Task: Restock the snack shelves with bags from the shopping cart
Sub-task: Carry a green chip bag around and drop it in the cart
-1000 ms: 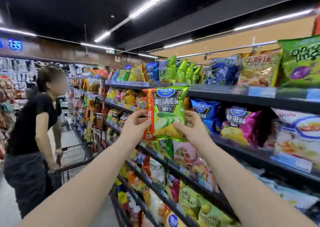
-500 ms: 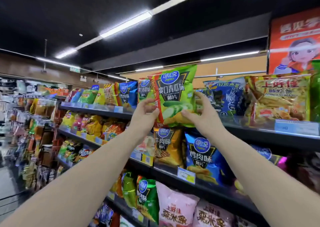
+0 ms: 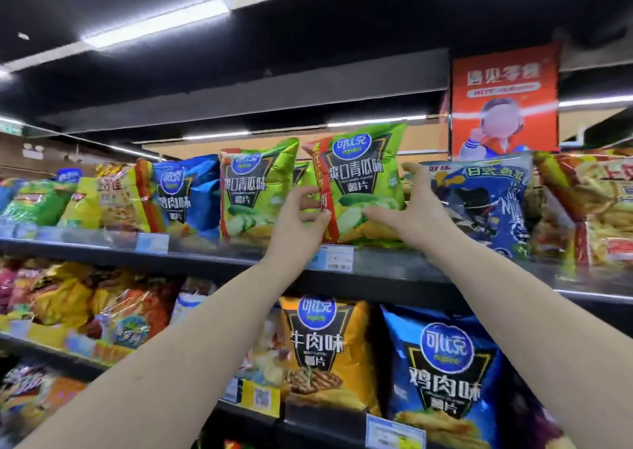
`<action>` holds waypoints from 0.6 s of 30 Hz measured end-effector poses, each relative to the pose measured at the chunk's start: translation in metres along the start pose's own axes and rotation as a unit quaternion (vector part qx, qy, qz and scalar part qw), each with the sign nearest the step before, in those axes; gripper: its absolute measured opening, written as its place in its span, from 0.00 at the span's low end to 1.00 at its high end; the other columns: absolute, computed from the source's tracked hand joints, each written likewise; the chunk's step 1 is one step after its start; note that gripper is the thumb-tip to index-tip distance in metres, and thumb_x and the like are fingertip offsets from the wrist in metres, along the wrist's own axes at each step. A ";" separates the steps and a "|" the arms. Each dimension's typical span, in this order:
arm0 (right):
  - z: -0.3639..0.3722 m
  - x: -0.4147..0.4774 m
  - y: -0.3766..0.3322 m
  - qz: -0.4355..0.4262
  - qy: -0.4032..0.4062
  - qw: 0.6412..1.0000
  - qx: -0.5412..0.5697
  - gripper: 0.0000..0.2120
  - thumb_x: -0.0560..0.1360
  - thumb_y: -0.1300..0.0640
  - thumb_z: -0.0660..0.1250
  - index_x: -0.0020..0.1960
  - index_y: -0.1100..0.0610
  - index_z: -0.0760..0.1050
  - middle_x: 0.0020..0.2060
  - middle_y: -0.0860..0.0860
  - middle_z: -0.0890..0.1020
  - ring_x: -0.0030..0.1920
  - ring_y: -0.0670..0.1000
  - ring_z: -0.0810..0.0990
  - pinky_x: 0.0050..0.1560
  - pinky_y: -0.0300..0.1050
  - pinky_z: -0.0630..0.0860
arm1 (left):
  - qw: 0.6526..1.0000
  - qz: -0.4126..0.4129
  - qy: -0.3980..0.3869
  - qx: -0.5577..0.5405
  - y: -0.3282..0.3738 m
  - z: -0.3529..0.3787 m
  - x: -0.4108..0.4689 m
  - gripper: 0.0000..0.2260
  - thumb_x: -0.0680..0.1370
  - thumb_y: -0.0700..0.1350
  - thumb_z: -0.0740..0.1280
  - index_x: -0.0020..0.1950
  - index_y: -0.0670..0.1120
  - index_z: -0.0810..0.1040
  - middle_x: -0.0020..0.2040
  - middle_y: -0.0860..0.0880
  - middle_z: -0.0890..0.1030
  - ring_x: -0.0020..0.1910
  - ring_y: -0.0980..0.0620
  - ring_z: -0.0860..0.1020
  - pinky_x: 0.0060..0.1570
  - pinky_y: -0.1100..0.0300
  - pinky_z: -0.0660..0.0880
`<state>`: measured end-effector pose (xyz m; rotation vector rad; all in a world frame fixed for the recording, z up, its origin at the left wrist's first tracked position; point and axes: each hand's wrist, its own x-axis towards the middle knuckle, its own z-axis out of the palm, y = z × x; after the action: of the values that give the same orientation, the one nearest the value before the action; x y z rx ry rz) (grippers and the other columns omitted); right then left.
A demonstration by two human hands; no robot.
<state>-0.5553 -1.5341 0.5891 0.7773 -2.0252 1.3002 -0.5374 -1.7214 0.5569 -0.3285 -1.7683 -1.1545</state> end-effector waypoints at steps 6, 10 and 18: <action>0.020 0.011 -0.002 0.045 -0.005 0.994 -0.101 0.49 0.69 0.53 0.77 0.77 0.51 0.47 0.59 0.51 0.74 0.54 0.50 0.72 0.55 0.37 0.65 | 0.946 0.256 -0.091 0.176 -0.040 -0.012 -0.006 0.05 0.77 0.47 0.66 0.49 0.47 0.78 0.46 0.50 0.77 0.50 0.51 0.74 0.51 0.60 0.69; 0.037 0.027 -0.001 0.119 -0.023 0.982 -0.142 0.55 0.66 0.53 0.79 0.77 0.54 0.43 0.62 0.54 0.75 0.57 0.53 0.74 0.58 0.45 0.70 | 0.907 0.332 -0.114 0.231 -0.050 -0.018 -0.009 0.12 0.78 0.52 0.61 0.51 0.46 0.78 0.45 0.49 0.78 0.48 0.46 0.74 0.48 0.49 0.73; 0.032 0.038 0.005 0.252 0.021 0.945 -0.208 0.59 0.65 0.44 0.79 0.79 0.51 0.39 0.69 0.56 0.71 0.66 0.60 0.71 0.66 0.56 0.71 | 0.903 0.377 -0.059 0.196 -0.060 -0.016 -0.010 0.10 0.77 0.48 0.62 0.51 0.46 0.80 0.43 0.49 0.77 0.44 0.45 0.75 0.42 0.48 0.73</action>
<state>-0.5890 -1.5679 0.6038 0.0298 -2.4404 1.0584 -0.5619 -1.7627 0.5168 -0.7617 -1.6845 -0.2230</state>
